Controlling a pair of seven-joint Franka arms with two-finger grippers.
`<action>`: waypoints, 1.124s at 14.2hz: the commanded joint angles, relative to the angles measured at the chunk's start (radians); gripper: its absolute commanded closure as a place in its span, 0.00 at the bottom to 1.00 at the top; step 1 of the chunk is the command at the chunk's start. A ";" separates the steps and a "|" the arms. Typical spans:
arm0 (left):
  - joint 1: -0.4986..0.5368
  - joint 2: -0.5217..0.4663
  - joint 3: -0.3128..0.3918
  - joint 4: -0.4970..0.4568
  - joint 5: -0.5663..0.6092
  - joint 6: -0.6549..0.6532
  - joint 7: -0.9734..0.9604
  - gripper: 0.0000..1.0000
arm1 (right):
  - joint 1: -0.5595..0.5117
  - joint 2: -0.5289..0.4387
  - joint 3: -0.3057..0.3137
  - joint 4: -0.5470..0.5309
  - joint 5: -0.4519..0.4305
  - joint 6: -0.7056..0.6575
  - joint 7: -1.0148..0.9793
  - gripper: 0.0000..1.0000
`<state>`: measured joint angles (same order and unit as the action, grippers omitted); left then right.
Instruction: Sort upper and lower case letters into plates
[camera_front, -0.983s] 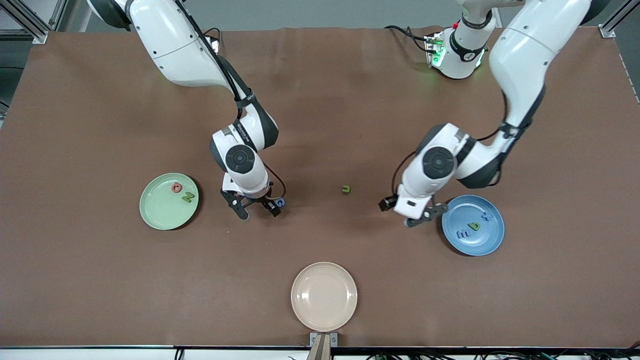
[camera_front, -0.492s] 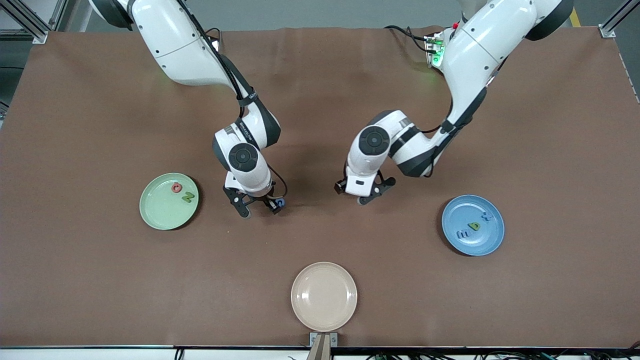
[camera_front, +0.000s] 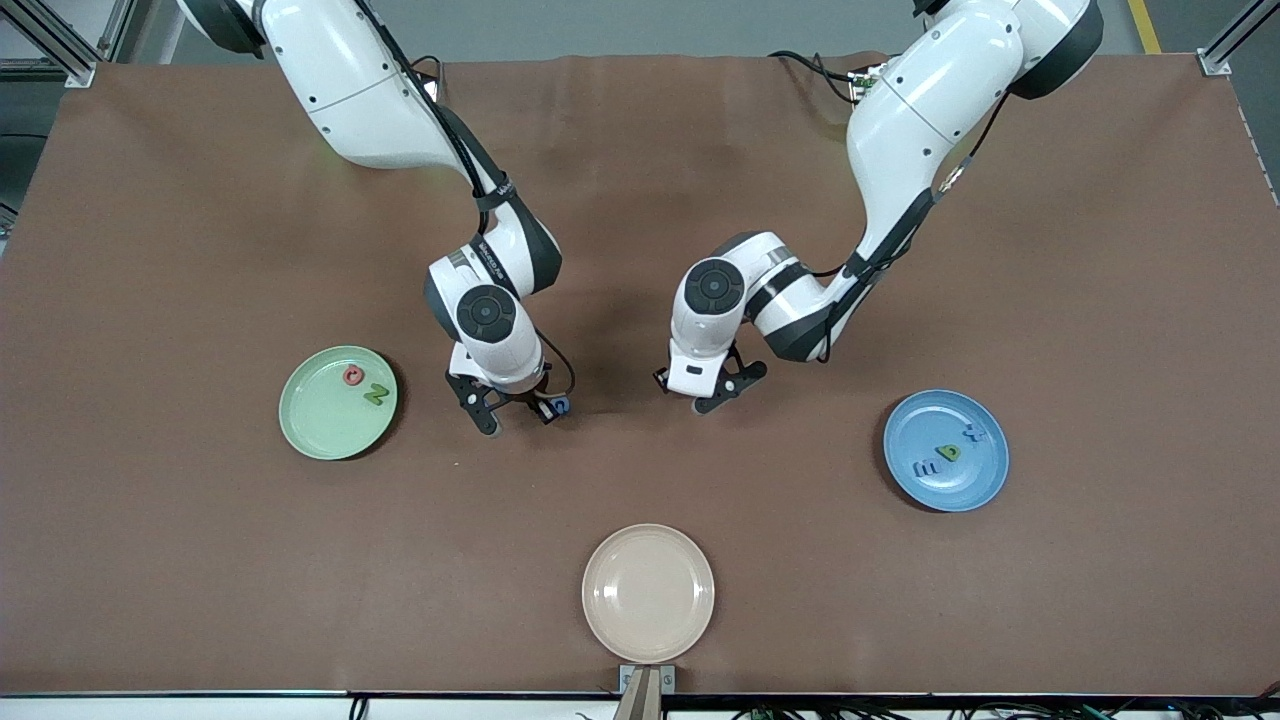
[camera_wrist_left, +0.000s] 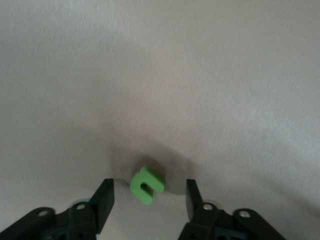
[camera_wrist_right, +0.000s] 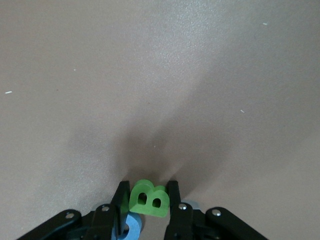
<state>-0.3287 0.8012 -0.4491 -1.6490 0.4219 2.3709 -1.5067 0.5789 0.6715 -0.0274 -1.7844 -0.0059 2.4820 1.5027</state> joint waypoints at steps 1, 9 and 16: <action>-0.009 0.019 0.007 0.023 0.050 -0.001 0.019 0.38 | -0.007 0.000 -0.005 0.003 -0.008 0.002 -0.011 1.00; -0.023 0.032 0.007 0.021 0.040 -0.005 -0.001 0.44 | -0.250 -0.246 -0.009 -0.117 -0.009 -0.242 -0.655 1.00; -0.018 0.029 0.006 0.021 0.038 -0.005 -0.003 0.87 | -0.507 -0.328 -0.009 -0.311 -0.011 -0.096 -1.154 1.00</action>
<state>-0.3414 0.8119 -0.4493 -1.6390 0.4535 2.3600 -1.4972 0.1281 0.3731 -0.0584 -2.0041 -0.0068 2.3052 0.4407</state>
